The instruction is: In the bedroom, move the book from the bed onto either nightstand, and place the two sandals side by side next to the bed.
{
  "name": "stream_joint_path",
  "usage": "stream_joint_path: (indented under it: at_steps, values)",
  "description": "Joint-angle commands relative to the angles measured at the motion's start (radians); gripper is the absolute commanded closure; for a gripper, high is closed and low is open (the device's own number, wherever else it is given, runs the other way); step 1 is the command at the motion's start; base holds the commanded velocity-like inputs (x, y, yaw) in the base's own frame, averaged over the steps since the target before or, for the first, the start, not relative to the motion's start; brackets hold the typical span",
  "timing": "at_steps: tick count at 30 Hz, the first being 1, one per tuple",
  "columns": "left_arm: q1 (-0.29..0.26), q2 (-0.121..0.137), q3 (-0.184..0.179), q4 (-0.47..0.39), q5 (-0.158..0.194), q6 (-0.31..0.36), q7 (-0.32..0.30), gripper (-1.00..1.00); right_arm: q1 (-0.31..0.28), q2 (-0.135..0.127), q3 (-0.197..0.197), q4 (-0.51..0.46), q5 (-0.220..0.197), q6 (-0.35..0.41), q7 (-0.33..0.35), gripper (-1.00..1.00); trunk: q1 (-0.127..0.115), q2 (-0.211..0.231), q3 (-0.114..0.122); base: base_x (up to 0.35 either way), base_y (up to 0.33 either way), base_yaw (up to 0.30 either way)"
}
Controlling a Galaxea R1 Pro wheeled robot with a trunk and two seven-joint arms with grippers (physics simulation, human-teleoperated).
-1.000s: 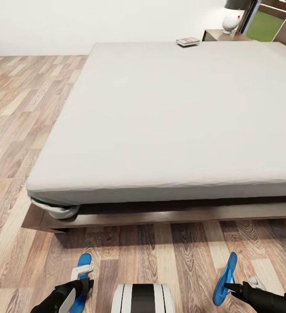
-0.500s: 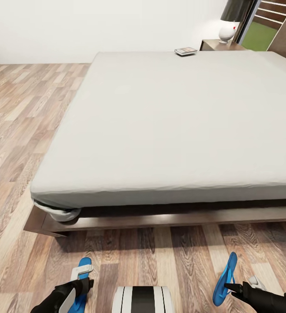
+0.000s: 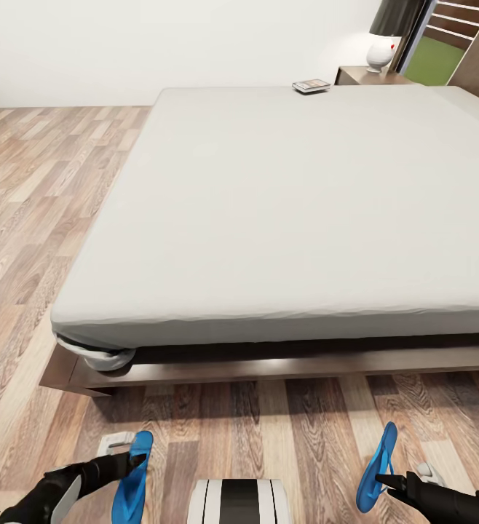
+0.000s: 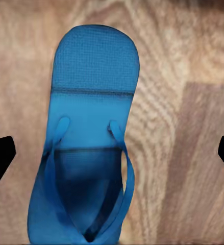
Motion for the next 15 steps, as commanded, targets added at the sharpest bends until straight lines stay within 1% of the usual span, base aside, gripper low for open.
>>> stream_joint_path:
  at_steps: [1,2,3,4,5,7,8,9,12,14,15]
  values:
    - [0.0,0.011,0.004,-0.001,0.013,0.011,-0.023,-1.0,-0.001,0.001,-0.007,0.0,0.007,0.008,0.006,1.0,0.0,0.0,-0.001,0.0,0.0,0.0]
    - [0.0,0.041,0.004,-0.002,0.028,0.011,-0.075,-1.0,-0.001,0.001,-0.007,0.0,0.007,0.008,0.006,1.0,0.0,0.0,-0.001,0.0,0.0,0.0]
    - [0.0,0.052,0.004,-0.002,0.036,0.011,-0.094,-1.0,-0.001,0.001,-0.007,0.0,0.007,0.008,0.006,1.0,0.0,0.0,-0.001,0.0,0.0,0.0]
    - [0.0,0.07,0.004,-0.001,0.056,0.013,-0.137,-1.0,-0.001,0.001,-0.007,0.0,0.007,0.008,0.006,1.0,0.0,0.0,-0.001,0.0,0.0,0.0]
    - [0.0,0.077,0.004,-0.001,0.067,0.014,-0.159,-1.0,-0.001,0.001,-0.007,0.0,0.007,0.007,0.006,1.0,0.0,0.0,-0.001,0.0,0.0,0.0]
    - [0.0,0.099,0.003,0.0,0.107,0.016,-0.256,-1.0,-0.001,0.001,-0.007,0.0,0.007,0.007,0.005,1.0,0.0,0.0,-0.001,0.0,0.0,0.0]
    - [0.0,0.108,0.001,0.001,0.124,0.017,-0.321,-1.0,-0.001,0.001,-0.007,0.0,0.007,0.006,0.005,1.0,0.0,0.0,-0.001,0.0,0.0,0.0]
    - [0.0,0.111,0.0,0.002,0.131,0.017,-0.351,-1.0,-0.001,0.001,-0.007,0.0,0.007,0.006,0.005,1.0,0.0,0.0,-0.001,0.0,0.0,0.0]
    - [0.0,0.114,-0.001,0.004,0.142,0.017,-0.391,-1.0,-0.001,0.001,-0.007,0.0,0.007,0.006,0.004,1.0,0.0,0.0,-0.001,0.0,0.031,0.0]
    - [0.0,0.116,-0.002,0.005,0.145,0.016,-0.404,-1.0,-0.001,0.0,-0.007,-0.001,0.008,0.006,0.001,1.0,0.0,0.0,-0.001,0.0,0.169,0.0]
    - [0.0,0.117,-0.001,0.006,0.148,0.016,-0.411,-1.0,-0.001,0.0,-0.006,-0.018,0.009,0.007,-0.001,1.0,0.0,0.0,-0.001,0.0,0.258,0.0]
